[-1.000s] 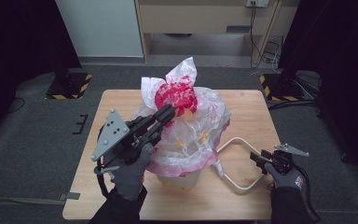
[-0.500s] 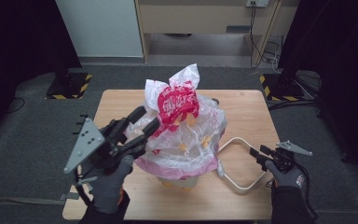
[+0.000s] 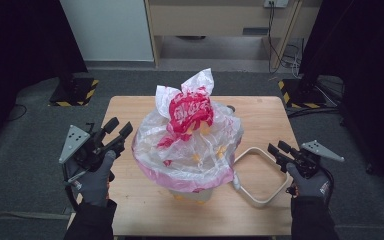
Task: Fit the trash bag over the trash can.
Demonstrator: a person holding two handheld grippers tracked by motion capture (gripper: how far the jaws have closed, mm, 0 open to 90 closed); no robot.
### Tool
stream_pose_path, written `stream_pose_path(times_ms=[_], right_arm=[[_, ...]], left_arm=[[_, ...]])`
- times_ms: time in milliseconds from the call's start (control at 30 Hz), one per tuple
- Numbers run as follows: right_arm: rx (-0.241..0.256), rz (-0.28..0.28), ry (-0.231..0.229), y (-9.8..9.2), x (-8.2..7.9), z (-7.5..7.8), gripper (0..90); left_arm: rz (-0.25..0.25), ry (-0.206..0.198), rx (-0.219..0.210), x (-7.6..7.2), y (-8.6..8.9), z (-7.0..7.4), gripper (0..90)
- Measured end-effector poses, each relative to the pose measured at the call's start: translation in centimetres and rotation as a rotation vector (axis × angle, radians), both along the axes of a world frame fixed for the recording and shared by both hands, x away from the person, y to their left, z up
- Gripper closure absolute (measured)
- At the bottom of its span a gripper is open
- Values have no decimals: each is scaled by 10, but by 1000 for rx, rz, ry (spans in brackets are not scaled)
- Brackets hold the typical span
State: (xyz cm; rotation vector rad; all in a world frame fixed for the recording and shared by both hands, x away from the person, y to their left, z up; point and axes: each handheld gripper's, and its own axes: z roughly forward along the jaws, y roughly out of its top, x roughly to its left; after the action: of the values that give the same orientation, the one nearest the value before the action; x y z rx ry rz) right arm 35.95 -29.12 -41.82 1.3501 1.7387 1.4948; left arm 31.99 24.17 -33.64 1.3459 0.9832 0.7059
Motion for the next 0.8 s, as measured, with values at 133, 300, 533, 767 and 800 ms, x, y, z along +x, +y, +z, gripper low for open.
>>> stream_pose_path(times_ms=[133,300,533,767,800], right_arm=[[30,16,-59,11,-3,23,505],[70,66,-144,33,-3,58,505],[106,145,-231,51,-5,96,515],[110,227,-300,71,-14,128,533],[107,239,-308,74,-15,132,537]], left_arm=[[-29,3,38,-1,-14,-3,466],[-46,-6,40,-5,-19,-2,463],[-84,-45,20,-8,-25,0,460],[-78,-52,21,-9,-24,2,460],[-50,-59,35,-9,-19,3,458]])
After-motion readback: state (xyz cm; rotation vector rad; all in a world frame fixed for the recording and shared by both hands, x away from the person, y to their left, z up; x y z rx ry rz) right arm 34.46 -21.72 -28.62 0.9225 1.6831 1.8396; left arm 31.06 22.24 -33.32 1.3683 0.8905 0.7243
